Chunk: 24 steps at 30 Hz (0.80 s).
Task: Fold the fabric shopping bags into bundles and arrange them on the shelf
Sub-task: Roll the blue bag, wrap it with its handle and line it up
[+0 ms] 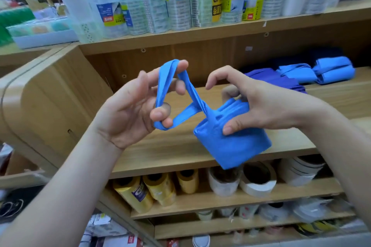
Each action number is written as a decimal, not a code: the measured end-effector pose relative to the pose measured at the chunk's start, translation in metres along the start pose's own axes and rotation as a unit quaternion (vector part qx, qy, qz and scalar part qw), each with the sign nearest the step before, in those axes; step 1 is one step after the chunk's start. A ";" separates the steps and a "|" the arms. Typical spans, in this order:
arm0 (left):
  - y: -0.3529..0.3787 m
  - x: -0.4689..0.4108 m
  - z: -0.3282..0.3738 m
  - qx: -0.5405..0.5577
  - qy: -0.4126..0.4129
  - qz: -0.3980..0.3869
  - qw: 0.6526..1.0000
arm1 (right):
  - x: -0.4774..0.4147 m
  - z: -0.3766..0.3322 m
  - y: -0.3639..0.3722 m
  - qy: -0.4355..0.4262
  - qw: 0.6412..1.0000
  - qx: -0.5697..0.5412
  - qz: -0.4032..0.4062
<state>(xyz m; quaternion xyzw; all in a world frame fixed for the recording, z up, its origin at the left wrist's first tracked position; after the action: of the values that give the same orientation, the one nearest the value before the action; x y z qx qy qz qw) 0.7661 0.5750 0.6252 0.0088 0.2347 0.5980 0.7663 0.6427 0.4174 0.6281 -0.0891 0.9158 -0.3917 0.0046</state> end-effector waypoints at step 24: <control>-0.013 -0.013 -0.042 0.061 0.010 0.393 0.918 | 0.013 -0.005 0.020 -0.149 0.917 0.238 0.282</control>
<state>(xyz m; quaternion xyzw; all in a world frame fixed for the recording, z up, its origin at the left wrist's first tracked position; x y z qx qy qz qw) 0.7603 0.5476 0.5881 0.1412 0.2563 0.8353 0.4655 0.6262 0.4320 0.6177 0.1191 0.7712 -0.5628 0.2726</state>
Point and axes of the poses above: each hand's wrist, its own x-axis away from the middle knuckle, its own y-axis out of the palm, z = x × y, the point moved 5 cm from there along -x, towards the middle knuckle, and after that the axes turned 14 degrees about -z, right-handed, at the moved point
